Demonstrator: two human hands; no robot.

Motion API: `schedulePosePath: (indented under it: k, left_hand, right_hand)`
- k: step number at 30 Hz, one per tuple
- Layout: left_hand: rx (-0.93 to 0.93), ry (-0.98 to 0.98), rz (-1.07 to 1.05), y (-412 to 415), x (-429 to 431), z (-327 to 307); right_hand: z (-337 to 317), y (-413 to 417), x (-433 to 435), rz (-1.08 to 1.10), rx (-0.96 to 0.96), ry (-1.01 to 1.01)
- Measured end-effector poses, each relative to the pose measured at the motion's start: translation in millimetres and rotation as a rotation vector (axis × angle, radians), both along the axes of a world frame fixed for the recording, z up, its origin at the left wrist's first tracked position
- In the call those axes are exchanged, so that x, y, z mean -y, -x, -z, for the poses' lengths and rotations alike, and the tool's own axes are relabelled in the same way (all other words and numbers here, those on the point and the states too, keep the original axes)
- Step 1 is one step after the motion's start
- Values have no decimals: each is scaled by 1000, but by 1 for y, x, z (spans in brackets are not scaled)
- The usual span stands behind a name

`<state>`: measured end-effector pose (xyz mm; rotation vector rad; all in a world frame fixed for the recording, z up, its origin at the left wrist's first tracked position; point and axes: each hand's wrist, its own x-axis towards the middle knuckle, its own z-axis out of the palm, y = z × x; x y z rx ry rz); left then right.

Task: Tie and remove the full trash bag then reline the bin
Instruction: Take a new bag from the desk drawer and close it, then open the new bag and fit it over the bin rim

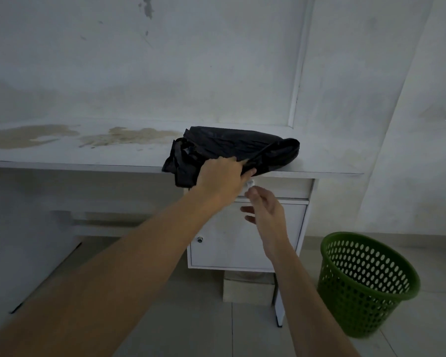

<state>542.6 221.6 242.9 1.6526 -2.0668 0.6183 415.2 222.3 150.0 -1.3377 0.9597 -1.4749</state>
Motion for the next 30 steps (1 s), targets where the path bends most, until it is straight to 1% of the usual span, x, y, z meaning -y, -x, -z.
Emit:
schedulePosePath:
  k: [2,5,6,8,11,13,14,15,16,17,18,19,20,21,22,24,25,26,27,29,30]
  left_hand:
    - [41,76,18,11,-14,10]
    - [90,38,45,29,-31,21]
    - [104,32,64,35,-37,25]
    - [57,-22,152,43,-47,29]
    - [-28,-188,327,46,-59,38]
    - [-181,-223,439,43,-65,43]
    - [-301,-181,492,40,-67,47]
    - [-402,-73,534,37,-69,51]
    - [-458,84,537,35,-69,57]
    - [-493,231,494,33,-68,66]
    - [-543,319,426,32,-65,77]
    - [-628,333,356,33,-64,86]
    - [-770,264,307,35,-64,96]
    - [-967,108,287,38,-63,104]
    - [-1194,-118,281,41,-61,112]
    - [-1663,-672,272,47,-58,121]
    - [-1780,-872,242,51,-55,129]
    - [-1809,-947,231,55,-53,137]
    - [-1791,-923,221,60,-50,146]
    - [-1764,-795,219,72,-47,156]
    - [-1760,-756,219,79,-46,159]
  right_hand:
    - [-15,8,-18,-128,189,26]
    - [-35,12,-32,-214,359,-38]
    - [-40,12,-36,-205,410,-65]
    - [-42,14,-42,-146,549,-131]
    - [-32,23,-52,-24,690,-186]
    - [-18,31,-60,41,732,-179]
    - [-10,35,-64,81,748,-190]
    - [-1,39,-67,133,769,-211]
    - [7,44,-72,183,805,-240]
    - [15,48,-75,226,851,-274]
    - [24,52,-79,258,898,-307]
    - [33,56,-82,277,928,-334]
    - [41,58,-85,282,943,-353]
    - [49,59,-88,275,951,-369]
    - [57,60,-89,264,955,-386]
    - [70,65,-89,250,969,-444]
    - [76,69,-88,254,959,-482]
    - [83,73,-87,267,926,-528]
    - [90,79,-86,279,873,-583]
    - [101,91,-84,300,752,-720]
    - [105,97,-84,347,687,-793]
